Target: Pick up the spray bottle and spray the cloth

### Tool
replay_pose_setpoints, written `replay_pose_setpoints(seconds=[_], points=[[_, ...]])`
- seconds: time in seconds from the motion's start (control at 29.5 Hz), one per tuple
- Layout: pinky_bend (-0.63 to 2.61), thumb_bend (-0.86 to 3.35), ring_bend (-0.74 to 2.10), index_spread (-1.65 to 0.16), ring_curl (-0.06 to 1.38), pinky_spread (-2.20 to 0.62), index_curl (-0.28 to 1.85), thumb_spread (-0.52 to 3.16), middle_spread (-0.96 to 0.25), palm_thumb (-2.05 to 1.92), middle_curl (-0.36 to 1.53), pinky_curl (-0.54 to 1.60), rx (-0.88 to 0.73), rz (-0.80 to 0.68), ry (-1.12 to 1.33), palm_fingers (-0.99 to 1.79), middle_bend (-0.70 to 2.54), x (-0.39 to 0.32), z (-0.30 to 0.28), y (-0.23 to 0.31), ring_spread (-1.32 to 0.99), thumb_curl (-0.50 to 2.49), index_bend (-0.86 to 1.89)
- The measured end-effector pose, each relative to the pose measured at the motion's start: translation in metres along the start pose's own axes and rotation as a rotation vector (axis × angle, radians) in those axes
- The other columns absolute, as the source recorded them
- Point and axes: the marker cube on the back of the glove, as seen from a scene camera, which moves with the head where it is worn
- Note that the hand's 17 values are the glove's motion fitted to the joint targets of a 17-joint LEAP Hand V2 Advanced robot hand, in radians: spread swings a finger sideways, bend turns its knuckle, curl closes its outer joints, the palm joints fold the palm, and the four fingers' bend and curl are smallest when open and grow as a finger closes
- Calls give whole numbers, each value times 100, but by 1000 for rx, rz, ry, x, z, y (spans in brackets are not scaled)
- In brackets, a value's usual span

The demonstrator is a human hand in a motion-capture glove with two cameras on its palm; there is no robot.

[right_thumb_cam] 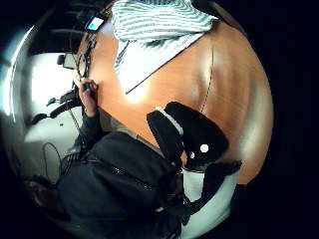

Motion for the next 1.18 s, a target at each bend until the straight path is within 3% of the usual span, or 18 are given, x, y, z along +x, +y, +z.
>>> replay_pose_setpoints(seconds=[0.27, 0.41, 0.74, 0.98, 1.18], points=[[39, 3, 28, -39, 23, 26, 28, 115, -7, 44, 25, 29, 80, 90, 3, 40, 19, 23, -10, -8, -6, 19, 16], [38, 2, 32, -39, 24, 26, 28, 116, -7, 46, 26, 29, 194, 166, -55, 47, 19, 40, -24, -29, -6, 20, 15], [30, 7, 40, -34, 29, 18, 32, 121, -10, 64, 31, 28, 510, 545, -396, 88, 22, 114, -64, -93, -9, 25, 21], [26, 11, 34, -31, 31, 16, 35, 121, -11, 77, 35, 31, 621, 571, -741, 83, 25, 139, -51, -144, -8, 31, 16], [9, 13, 37, -31, 32, 18, 38, 108, -17, 90, 38, 25, 849, 559, -860, 97, 33, 157, -31, -143, -11, 37, 21]])
